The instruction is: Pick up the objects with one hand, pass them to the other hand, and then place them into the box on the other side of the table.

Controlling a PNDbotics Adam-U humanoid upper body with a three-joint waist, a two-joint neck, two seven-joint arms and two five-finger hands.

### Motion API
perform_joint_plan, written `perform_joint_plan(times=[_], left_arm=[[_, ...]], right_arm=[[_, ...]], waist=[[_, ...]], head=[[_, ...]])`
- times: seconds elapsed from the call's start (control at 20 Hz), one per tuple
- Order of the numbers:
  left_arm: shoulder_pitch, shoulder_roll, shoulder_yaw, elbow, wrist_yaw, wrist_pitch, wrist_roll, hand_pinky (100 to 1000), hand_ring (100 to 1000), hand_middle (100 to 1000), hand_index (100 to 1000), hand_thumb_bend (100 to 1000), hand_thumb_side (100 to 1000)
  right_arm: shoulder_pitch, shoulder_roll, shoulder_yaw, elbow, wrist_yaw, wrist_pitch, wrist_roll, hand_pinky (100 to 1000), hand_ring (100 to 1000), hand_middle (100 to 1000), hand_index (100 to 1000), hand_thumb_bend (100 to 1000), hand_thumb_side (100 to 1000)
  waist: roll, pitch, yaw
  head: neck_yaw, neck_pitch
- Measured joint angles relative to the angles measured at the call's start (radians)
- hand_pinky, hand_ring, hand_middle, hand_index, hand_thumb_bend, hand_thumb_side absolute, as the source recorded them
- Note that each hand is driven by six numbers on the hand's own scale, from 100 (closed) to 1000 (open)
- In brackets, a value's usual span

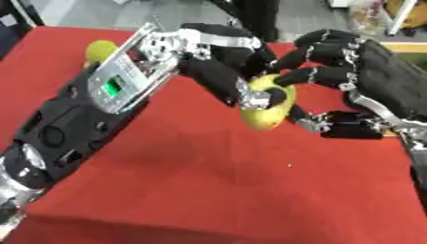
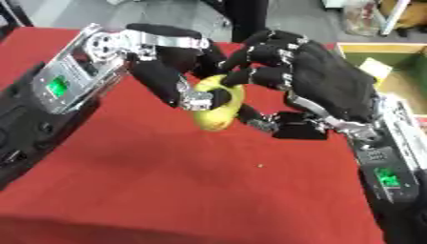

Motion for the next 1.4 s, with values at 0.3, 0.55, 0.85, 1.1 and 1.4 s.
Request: perform_joint_plan(times=[0.3,0.55,0.85,1.1,1.4], left_arm=[[0.000,0.001,0.008,0.015,-0.002,-0.060,-0.065,864,807,769,848,699,670],[0.000,-0.004,0.013,0.051,-0.015,-0.095,-0.055,879,830,789,862,752,713],[-0.001,-0.010,0.049,0.103,-0.024,-0.118,0.001,879,832,792,861,773,761],[0.001,-0.010,0.089,0.144,-0.037,-0.132,0.080,875,826,787,855,760,769],[0.027,0.005,0.145,0.191,-0.049,-0.147,0.165,867,820,780,846,725,803]], right_arm=[[0.001,0.000,0.006,0.008,0.024,-0.008,-0.039,757,618,510,336,272,100],[0.001,0.006,0.007,0.027,0.042,-0.007,-0.048,756,618,511,330,271,100],[0.009,0.007,0.008,0.048,0.055,-0.005,-0.050,755,617,511,324,271,100],[0.010,0.007,0.013,0.054,0.059,-0.005,-0.050,755,617,511,323,276,100],[0.010,0.007,0.013,0.055,0.061,-0.003,-0.052,754,616,510,322,270,100]], waist=[[0.000,0.000,-0.001],[0.000,0.000,-0.001],[0.000,0.000,-0.002],[0.000,0.000,-0.002],[0.000,0.000,0.002]], head=[[0.001,0.000],[0.001,0.000],[0.002,0.000],[0.002,0.000],[0.000,0.000]])
